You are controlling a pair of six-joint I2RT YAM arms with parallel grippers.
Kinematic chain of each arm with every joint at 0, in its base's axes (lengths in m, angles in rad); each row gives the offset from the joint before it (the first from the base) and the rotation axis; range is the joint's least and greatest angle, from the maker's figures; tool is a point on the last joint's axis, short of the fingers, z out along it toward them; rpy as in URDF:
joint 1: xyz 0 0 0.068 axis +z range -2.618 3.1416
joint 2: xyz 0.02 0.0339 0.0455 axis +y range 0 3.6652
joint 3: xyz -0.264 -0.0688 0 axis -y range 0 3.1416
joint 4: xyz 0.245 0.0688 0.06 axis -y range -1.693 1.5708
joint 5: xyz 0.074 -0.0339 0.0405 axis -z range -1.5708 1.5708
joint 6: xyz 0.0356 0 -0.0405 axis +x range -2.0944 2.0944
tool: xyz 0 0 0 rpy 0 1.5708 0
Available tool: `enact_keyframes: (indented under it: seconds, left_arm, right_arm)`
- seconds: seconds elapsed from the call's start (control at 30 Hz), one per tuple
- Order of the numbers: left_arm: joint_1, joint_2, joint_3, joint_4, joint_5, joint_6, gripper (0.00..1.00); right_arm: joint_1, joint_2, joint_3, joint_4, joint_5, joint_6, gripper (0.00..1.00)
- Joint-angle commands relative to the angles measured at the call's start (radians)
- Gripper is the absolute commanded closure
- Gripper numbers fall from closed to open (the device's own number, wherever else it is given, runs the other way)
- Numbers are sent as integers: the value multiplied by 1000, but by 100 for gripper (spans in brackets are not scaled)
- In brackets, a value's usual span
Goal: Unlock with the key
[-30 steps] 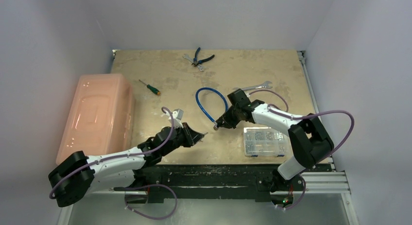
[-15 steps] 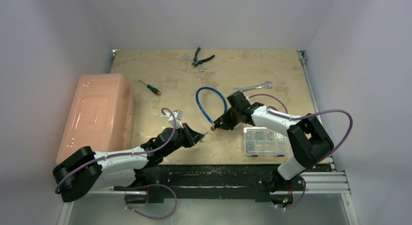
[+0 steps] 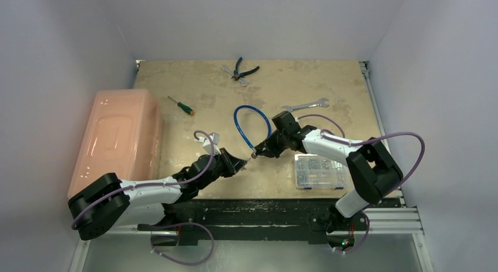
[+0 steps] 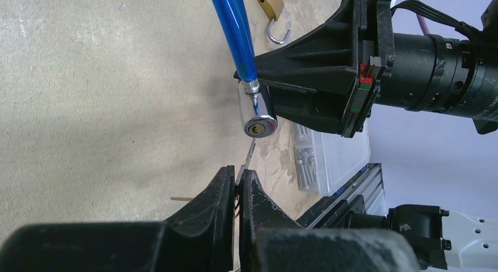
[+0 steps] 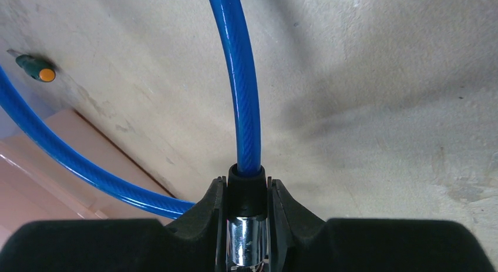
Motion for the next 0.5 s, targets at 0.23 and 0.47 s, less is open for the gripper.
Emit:
enact_keyframes:
  seconds: [0.23, 0.47]
  left_arm:
    - [-1, 15, 1, 85, -37, -43, 100]
    - [-1, 31, 8, 75, -55, -59, 100]
  right_arm:
    - [18, 2, 11, 73, -40, 33, 100]
    - [20, 11, 9, 88, -49, 38, 100]
